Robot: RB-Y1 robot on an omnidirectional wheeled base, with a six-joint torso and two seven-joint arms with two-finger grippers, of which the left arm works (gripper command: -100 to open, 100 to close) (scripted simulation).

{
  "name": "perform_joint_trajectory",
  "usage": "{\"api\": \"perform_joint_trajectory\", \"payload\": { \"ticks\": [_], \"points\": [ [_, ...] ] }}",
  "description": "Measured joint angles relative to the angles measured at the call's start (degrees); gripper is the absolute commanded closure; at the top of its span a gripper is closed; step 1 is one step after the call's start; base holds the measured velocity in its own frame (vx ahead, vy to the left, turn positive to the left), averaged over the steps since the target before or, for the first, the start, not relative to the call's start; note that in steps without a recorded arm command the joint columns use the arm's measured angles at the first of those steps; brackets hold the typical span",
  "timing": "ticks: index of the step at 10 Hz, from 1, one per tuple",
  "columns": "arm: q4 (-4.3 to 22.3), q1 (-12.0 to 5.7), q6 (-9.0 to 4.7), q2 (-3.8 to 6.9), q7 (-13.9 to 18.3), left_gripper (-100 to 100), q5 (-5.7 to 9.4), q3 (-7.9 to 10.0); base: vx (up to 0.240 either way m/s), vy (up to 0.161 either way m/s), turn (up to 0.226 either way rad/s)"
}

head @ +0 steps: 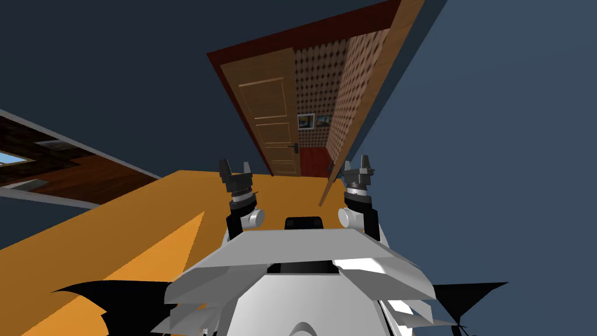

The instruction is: Pull the door open

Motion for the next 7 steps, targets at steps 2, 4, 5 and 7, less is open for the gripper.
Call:
{"api": "perform_joint_trajectory", "payload": {
  "ticks": [2, 4, 5, 7],
  "points": [
    [2.19, -1.89, 0.65, 0.51, 1.5, -100, -2.17, 2.62, 0.116, 0.019, -0.213],
    [4.69, -3.16, 0.67, 0.94, 3.38, -100, -4.74, 5.13, 0.105, 0.006, -0.115],
    [5.89, -4.04, 0.8, 0.98, 3.96, -100, -5.77, 6.02, 0.08, 0.014, -0.112],
    [7.73, -5.1, 0.91, 1.44, 5.51, -100, -7.53, 8.33, 0.077, 0.021, -0.139]
  ]
}}
